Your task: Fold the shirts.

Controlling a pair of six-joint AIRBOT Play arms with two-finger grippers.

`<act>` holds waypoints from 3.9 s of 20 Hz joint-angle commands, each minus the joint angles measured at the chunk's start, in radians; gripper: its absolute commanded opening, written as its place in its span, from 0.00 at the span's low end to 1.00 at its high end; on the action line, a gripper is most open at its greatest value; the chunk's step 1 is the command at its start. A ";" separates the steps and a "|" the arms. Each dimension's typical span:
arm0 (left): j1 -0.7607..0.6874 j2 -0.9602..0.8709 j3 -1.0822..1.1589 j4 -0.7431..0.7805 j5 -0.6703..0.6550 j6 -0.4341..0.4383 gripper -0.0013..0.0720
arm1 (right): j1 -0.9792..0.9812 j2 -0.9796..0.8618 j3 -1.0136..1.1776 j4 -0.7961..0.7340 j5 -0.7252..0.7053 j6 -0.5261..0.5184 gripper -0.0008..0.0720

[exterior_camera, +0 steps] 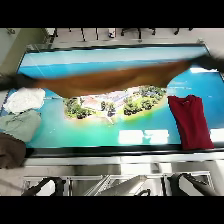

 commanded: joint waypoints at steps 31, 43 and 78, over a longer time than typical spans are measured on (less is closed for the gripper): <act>-0.191 -0.878 0.326 0.274 -0.218 -0.130 0.03 | 0.098 -0.570 -0.169 -0.159 0.420 -0.003 0.04; -0.264 -0.939 0.322 0.440 -0.166 -0.174 0.03 | 0.160 -0.595 -0.269 -0.554 0.405 0.163 0.04; -0.063 -0.348 -0.717 0.270 -0.011 -0.063 0.98 | -0.374 0.238 -1.050 -0.439 -0.115 0.349 0.73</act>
